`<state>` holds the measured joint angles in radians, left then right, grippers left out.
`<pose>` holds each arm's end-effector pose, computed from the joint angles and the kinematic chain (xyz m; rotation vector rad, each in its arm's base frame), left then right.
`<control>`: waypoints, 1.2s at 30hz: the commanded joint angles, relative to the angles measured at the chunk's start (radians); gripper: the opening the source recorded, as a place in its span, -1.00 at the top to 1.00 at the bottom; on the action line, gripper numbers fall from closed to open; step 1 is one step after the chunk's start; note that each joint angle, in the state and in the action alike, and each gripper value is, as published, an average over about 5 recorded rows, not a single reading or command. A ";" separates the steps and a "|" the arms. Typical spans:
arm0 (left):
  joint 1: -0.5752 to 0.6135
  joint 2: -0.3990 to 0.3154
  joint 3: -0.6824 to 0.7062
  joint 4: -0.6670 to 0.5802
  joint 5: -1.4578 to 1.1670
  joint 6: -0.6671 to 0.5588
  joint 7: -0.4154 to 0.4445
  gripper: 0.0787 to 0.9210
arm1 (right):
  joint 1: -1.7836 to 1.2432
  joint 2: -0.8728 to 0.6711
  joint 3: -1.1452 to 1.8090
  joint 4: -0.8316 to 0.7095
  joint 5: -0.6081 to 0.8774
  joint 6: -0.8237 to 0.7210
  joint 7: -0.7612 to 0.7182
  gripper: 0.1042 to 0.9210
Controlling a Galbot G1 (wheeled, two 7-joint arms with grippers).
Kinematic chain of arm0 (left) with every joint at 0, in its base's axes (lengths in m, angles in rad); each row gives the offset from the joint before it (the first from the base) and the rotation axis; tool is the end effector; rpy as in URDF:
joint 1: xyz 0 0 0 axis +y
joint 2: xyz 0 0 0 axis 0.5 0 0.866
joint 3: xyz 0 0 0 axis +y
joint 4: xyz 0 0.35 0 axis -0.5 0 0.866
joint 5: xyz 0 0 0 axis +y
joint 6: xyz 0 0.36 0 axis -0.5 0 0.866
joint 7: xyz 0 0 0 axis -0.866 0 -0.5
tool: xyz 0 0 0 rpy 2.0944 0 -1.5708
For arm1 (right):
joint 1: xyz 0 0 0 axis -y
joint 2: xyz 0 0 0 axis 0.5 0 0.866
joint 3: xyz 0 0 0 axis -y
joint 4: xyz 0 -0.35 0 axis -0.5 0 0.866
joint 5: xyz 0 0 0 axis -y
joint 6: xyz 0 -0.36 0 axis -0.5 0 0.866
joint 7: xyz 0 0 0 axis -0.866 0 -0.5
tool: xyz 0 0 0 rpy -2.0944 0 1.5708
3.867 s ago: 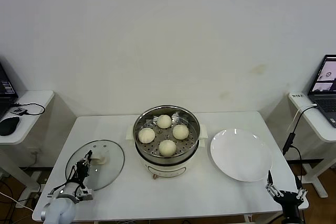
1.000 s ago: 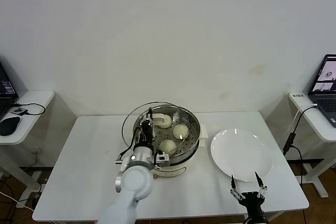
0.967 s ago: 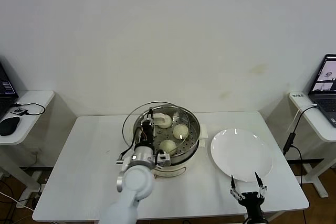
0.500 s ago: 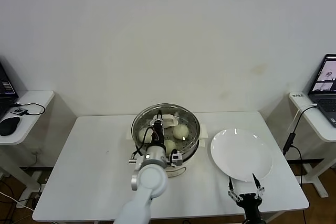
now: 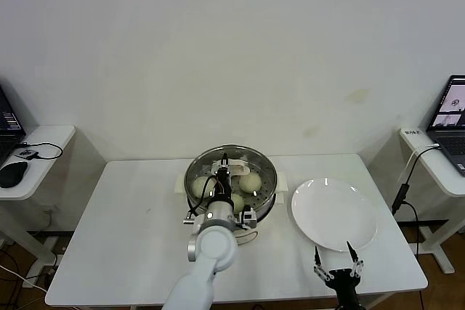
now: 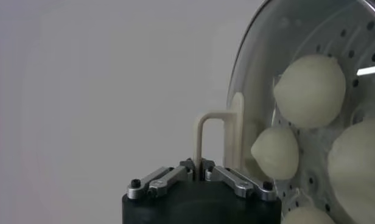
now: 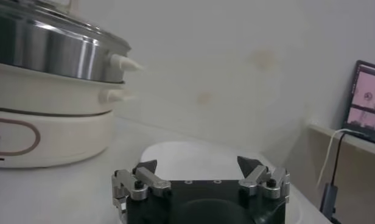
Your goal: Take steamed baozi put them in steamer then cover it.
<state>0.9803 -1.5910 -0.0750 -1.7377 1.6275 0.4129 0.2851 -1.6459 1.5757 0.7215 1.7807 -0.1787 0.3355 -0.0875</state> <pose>0.3383 -0.1598 -0.2650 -0.0864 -2.2529 -2.1804 0.1300 -0.0679 -0.4220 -0.0284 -3.0321 0.4060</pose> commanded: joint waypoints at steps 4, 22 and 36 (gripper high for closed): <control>-0.004 -0.010 0.000 0.022 0.006 0.001 0.002 0.85 | 0.000 0.000 -0.002 -0.003 -0.001 0.001 -0.002 -0.76; 0.072 0.012 0.007 -0.119 -0.056 0.001 -0.011 0.38 | -0.001 -0.001 -0.008 -0.003 -0.004 0.001 -0.005 -0.76; 0.492 0.327 -0.180 -0.612 -0.839 -0.030 -0.204 -0.56 | -0.007 -0.021 -0.011 -0.005 0.022 0.002 -0.005 -0.76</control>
<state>1.1602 -1.4799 -0.0939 -2.0088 1.4059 0.4028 0.2426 -1.6522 1.5595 0.7173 1.7719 -0.1691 0.3409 -0.0922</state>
